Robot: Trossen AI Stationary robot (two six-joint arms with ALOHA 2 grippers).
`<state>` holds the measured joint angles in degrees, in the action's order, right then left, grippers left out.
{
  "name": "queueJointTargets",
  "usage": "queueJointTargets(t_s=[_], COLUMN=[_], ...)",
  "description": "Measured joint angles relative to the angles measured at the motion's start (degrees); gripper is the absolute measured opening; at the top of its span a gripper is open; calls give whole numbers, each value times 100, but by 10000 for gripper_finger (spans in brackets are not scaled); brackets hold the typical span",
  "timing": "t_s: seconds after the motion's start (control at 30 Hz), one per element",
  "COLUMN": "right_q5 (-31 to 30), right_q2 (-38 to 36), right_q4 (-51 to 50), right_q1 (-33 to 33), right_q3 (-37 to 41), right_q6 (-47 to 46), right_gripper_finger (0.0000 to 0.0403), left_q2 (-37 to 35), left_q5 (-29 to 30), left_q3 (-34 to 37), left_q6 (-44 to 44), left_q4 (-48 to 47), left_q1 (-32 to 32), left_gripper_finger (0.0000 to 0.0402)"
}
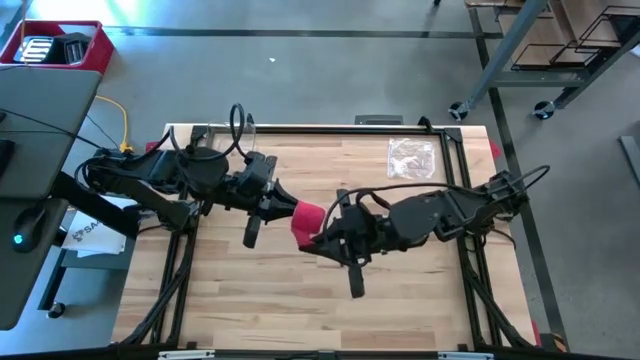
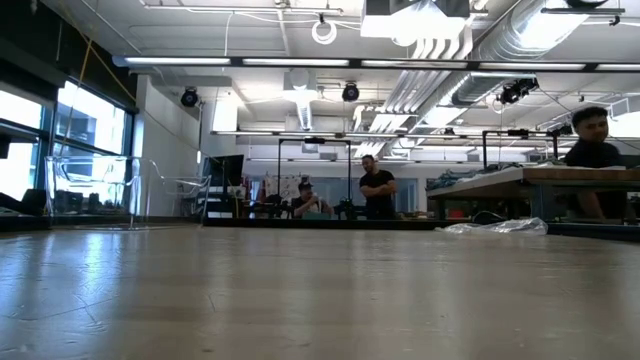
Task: Roll bandage
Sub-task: Roll the red bandage
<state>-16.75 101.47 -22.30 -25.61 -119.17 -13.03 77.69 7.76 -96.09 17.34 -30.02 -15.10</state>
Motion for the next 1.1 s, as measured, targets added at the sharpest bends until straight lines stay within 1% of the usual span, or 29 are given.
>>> queueJointTargets(t_s=[0.13, 0.4, 0.57, 0.73, 0.9, 1.0, 1.1], right_q5=[-364, -1052, -936, -912, -918, -917, -915], right_q2=[-19, -265, -312, -296, -291, -291, -297], right_q4=[-11, -86, -353, -479, -570, -593, -602], right_q1=[12, 28, 76, 76, 81, 81, 81], right_q3=[0, 0, -6, -13, -13, -13, -12], right_q6=[-62, -175, -258, -275, -614, -658, -653], right_gripper_finger=[0, 0, 0, 0, 3, 20, 51], left_q2=[0, -2, 8, 11, 11, 11, 10], left_q5=[-128, -99, -78, -105, -123, -128, -122], left_q3=[0, 0, 11, 15, 15, 15, 15], left_q6=[-40, -50, -155, -157, -150, -155, -149], left_q4=[-12, 226, 447, 368, 350, 343, 293], left_q1=[-56, -186, -214, -217, -218, -218, -218], left_gripper_finger=[15, 15, 15, 15, 15, 15, 15])
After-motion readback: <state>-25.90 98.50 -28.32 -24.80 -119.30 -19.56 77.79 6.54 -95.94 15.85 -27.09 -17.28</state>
